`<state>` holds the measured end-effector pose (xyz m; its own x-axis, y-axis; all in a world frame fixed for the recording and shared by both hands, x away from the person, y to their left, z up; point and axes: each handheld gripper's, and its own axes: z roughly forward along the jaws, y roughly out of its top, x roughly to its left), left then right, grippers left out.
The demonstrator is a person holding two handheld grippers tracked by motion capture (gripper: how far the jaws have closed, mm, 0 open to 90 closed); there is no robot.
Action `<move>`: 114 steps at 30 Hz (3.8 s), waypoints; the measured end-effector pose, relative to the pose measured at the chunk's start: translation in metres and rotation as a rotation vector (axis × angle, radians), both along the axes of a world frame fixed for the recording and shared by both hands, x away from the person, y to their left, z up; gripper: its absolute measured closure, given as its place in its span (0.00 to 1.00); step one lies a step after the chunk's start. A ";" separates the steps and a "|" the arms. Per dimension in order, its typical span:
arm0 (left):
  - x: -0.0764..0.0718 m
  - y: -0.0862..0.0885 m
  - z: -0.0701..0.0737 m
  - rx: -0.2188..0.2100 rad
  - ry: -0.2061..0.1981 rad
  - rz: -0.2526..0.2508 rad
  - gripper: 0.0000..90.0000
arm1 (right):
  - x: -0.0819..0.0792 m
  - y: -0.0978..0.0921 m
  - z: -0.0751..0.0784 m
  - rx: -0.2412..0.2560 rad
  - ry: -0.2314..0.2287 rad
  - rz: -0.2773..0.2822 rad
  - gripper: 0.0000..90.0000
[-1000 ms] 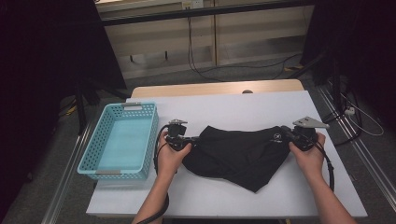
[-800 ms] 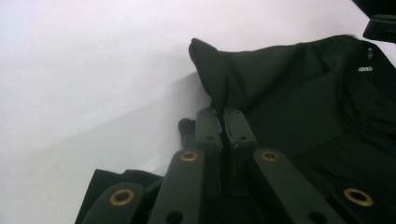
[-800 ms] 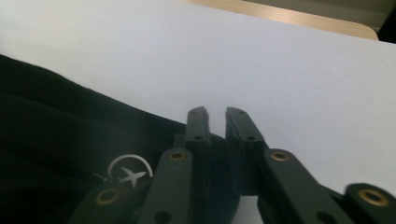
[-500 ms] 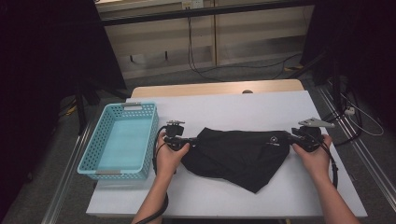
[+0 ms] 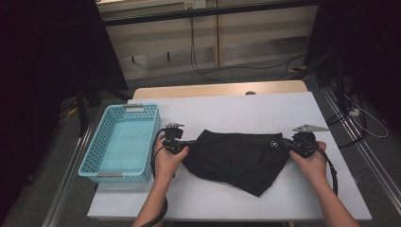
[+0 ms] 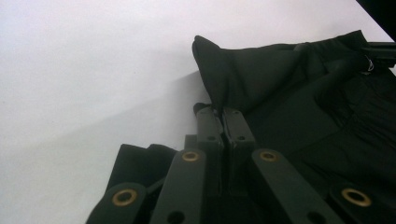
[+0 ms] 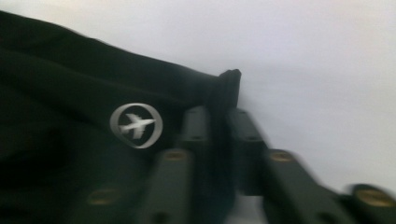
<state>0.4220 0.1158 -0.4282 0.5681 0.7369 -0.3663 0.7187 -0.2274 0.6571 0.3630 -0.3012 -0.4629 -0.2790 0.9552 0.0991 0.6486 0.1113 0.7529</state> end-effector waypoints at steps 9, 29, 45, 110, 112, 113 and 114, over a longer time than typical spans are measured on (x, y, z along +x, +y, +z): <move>-0.002 0.008 0.006 -0.029 -0.012 0.012 0.97 | -0.002 -0.012 0.013 0.106 -0.088 -0.022 0.95; -0.004 0.022 0.023 -0.048 -0.042 0.028 0.97 | -0.007 -0.005 0.034 0.141 -0.192 0.024 0.95; -0.005 0.025 0.046 -0.064 -0.076 0.013 0.97 | -0.012 -0.013 0.058 0.170 -0.260 0.048 0.95; 0.033 -0.007 0.023 0.119 -0.174 -0.031 0.20 | -0.011 0.059 0.040 -0.054 -0.120 0.182 0.29; 0.023 -0.004 0.022 0.127 -0.185 -0.040 0.20 | -0.021 0.062 0.037 -0.054 -0.122 0.195 0.29; 0.019 -0.003 0.020 0.138 -0.190 -0.043 0.20 | -0.025 0.063 0.035 -0.052 -0.120 0.207 0.29; 0.016 -0.002 0.019 0.145 -0.189 -0.046 0.19 | -0.028 0.065 0.033 -0.053 -0.116 0.215 0.29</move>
<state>0.4375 0.1140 -0.4093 0.6510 0.7456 -0.1421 0.5724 -0.3593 0.7371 0.3352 -0.2360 -0.4302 -0.4830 0.8756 0.0063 0.5155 0.2786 0.8103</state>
